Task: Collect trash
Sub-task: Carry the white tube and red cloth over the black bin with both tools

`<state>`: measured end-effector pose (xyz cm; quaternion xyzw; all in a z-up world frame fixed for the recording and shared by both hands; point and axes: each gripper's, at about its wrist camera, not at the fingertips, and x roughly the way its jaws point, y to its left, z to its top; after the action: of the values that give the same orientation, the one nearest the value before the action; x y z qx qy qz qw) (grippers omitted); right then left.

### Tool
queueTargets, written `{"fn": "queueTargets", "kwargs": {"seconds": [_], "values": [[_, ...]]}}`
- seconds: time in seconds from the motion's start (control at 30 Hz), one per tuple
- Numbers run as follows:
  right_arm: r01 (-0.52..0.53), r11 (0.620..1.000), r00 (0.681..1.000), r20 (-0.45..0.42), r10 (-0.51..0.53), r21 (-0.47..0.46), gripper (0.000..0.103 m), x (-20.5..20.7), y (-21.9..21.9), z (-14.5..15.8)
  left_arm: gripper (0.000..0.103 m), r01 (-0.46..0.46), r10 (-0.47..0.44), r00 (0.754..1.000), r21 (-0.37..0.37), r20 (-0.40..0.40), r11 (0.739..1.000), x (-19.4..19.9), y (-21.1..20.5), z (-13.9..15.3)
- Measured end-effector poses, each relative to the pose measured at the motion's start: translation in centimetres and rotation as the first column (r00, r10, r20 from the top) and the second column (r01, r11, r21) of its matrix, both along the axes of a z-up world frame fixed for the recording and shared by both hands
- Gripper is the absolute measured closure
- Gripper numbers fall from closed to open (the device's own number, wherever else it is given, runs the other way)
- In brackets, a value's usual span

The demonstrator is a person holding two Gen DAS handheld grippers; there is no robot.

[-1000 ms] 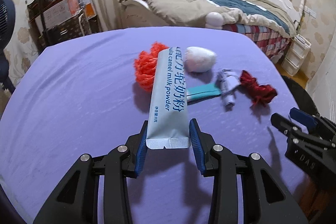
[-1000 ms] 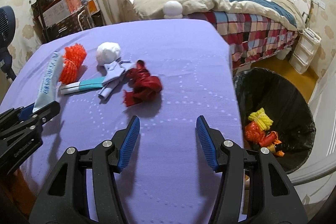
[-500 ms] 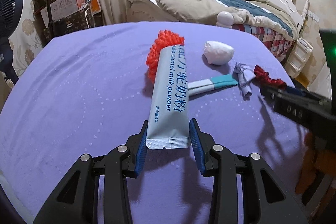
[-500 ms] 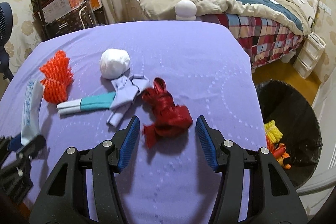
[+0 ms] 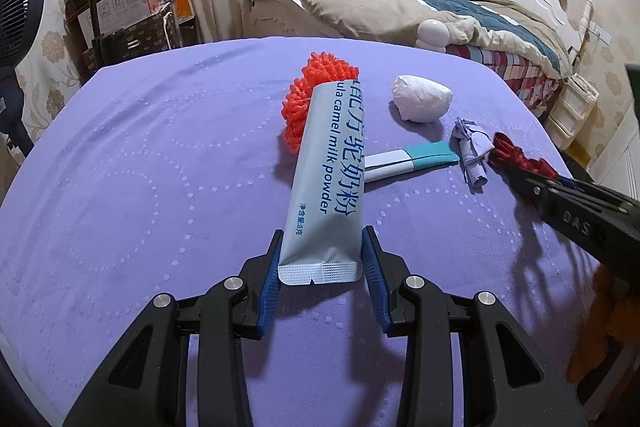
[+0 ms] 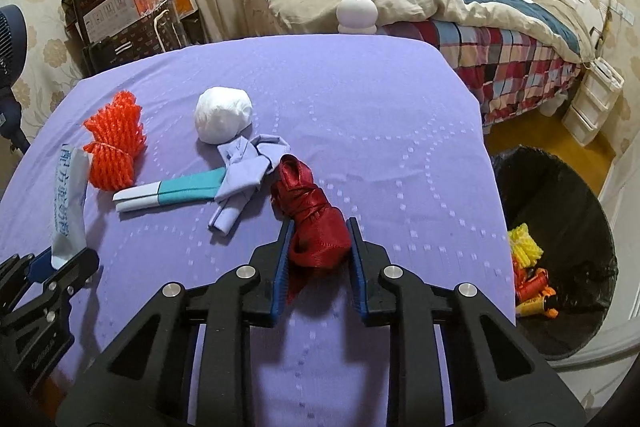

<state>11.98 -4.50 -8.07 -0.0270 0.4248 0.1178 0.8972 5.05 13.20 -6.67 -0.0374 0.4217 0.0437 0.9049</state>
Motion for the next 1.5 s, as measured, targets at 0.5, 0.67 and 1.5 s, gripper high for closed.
{"fn": "queueTargets", "kwargs": {"seconds": [0.5, 0.67, 1.5], "values": [[0.023, 1.000, 1.000, 0.021, -0.023, 0.015, 0.079, -4.5, -1.8, 0.6, 0.065, 0.014, -0.014, 0.999, -0.006, 0.033, 1.000, -1.2, -0.7, 0.7], [0.039, 0.999, 0.999, 0.037, -0.040, 0.021, 0.079, -5.6, -2.8, 1.0, 0.065, 0.042, -0.042, 0.998, -0.008, 0.052, 0.999, -2.0, -1.7, 1.2], [0.333, 0.942, 0.931, 0.144, -0.335, 0.040, 0.079, -5.2, -16.2, 3.7, 0.065, 0.351, -0.350, 0.926, 0.018, 0.142, 0.936, 2.4, -16.5, 3.9]]}}
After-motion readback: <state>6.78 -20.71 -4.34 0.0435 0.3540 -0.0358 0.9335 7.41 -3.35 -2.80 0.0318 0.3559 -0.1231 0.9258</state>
